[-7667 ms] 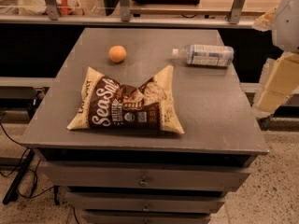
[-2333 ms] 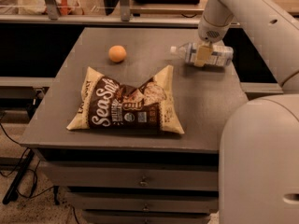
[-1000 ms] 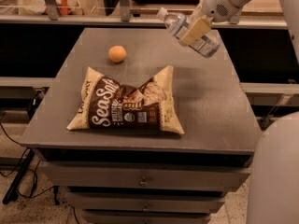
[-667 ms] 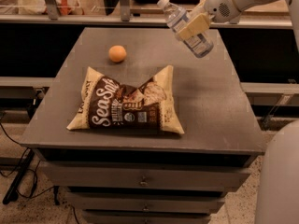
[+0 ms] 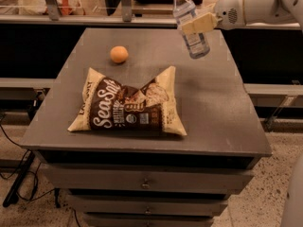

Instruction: Place blue plastic bottle upright

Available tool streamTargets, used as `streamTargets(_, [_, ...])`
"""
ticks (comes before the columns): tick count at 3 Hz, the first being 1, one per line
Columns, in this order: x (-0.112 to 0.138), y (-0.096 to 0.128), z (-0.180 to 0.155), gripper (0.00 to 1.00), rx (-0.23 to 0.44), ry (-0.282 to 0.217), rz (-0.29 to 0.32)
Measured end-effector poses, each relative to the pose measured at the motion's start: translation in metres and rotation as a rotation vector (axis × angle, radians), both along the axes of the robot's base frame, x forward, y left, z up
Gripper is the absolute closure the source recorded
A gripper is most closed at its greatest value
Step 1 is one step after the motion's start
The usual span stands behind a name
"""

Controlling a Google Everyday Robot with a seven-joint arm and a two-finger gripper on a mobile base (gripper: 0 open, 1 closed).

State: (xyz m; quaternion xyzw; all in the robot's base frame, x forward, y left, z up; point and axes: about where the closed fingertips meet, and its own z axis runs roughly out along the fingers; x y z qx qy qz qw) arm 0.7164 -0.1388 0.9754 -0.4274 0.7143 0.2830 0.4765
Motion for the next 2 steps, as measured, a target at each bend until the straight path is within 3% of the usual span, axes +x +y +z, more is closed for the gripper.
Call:
streamTargets(1, [0.0037,-0.0041,-0.0043,1.00,0.092,0.006,-0.022])
streamTargets(2, [0.0040,-0.0046,-0.0044,1.00,0.103,0.006,-0.024])
